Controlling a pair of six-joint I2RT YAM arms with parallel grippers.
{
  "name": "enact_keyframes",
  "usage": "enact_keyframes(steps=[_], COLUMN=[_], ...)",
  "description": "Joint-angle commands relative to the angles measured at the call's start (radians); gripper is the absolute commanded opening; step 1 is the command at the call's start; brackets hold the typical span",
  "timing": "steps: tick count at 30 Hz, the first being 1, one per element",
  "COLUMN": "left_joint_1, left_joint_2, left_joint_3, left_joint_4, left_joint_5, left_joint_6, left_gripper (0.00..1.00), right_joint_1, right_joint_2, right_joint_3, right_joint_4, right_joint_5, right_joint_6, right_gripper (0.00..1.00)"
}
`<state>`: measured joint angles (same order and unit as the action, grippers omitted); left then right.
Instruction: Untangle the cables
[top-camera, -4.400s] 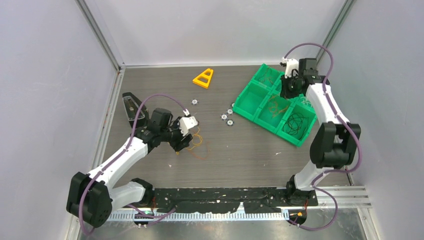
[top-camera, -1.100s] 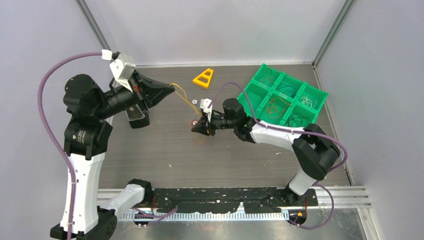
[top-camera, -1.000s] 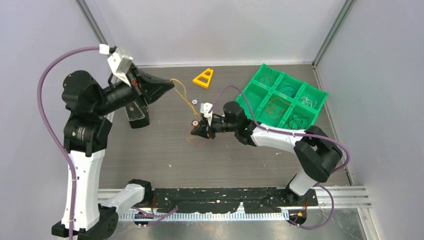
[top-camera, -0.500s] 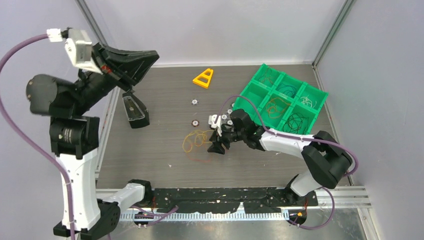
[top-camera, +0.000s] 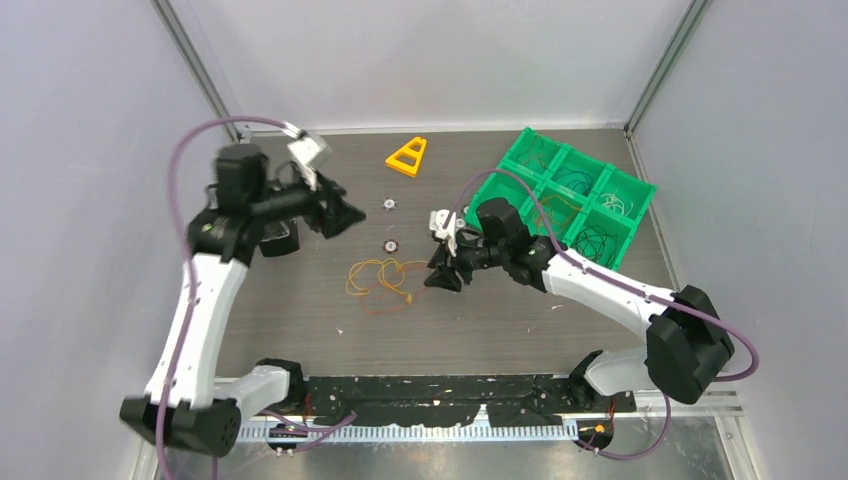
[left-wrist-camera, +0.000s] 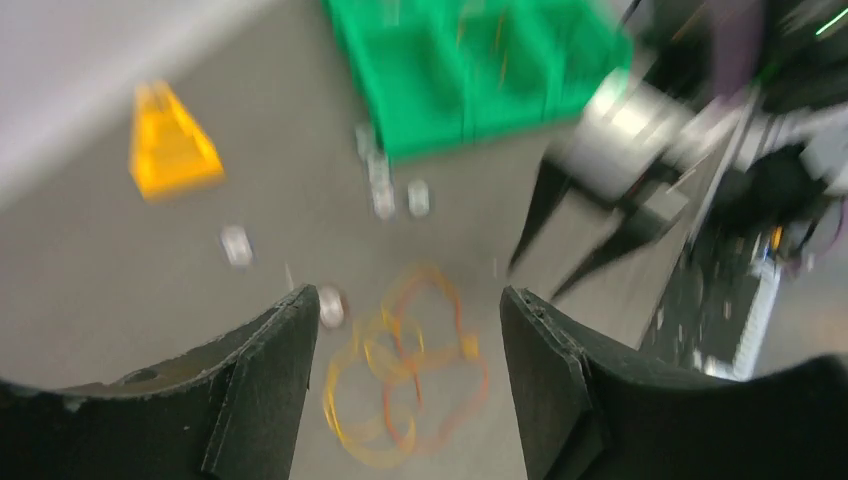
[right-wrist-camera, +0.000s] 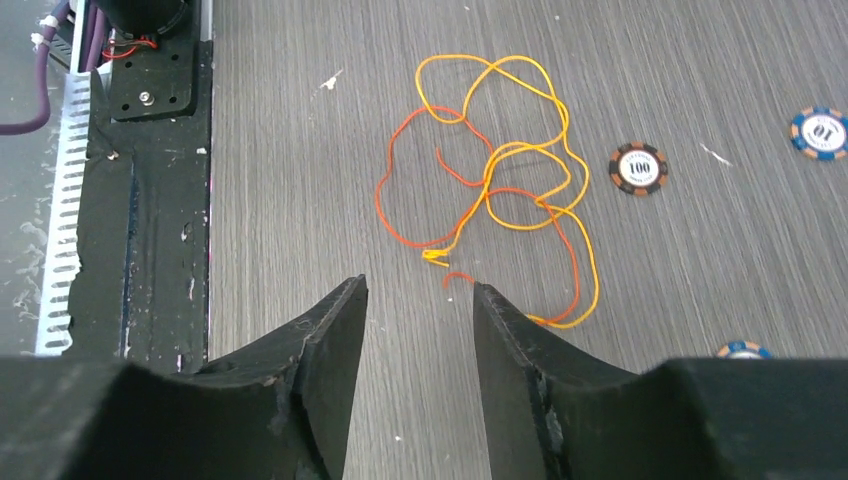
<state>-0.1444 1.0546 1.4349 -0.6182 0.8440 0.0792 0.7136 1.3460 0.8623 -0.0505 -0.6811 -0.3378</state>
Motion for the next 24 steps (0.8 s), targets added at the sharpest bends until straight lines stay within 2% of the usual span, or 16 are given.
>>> enact_keyframes(steps=[1, 3, 7, 14, 19, 24], left_joint_1=[-0.039, -0.053, -0.057, -0.074, -0.110, -0.181], left_joint_2=[0.101, 0.163, 0.276, 0.547, 0.695, 0.816], left_joint_3=[-0.211, -0.298, -0.418, -0.337, -0.291, -0.238], left_joint_4=[-0.276, -0.263, -0.101, 0.026, 0.093, 0.087], left_joint_5=[-0.153, -0.173, -0.198, -0.228, -0.250, -0.271], left_joint_6=[0.287, 0.249, 0.126, -0.070, -0.224, -0.280], left_gripper=[0.68, 0.65, 0.65, 0.72, 0.72, 0.68], right_joint_1=[-0.039, -0.070, -0.095, -0.113, -0.155, -0.193], right_joint_2=[-0.010, 0.017, 0.044, 0.110, 0.116, 0.093], right_joint_3=[0.090, 0.104, 0.100, 0.139, 0.158, 0.162], right_joint_4=[-0.164, -0.194, -0.215, -0.246, -0.263, -0.264], right_joint_5=[0.025, 0.023, 0.029, 0.040, 0.034, 0.043], right_joint_6=[0.038, 0.079, 0.095, 0.104, 0.105, 0.089], right_gripper=[0.51, 0.51, 0.53, 0.57, 0.60, 0.72])
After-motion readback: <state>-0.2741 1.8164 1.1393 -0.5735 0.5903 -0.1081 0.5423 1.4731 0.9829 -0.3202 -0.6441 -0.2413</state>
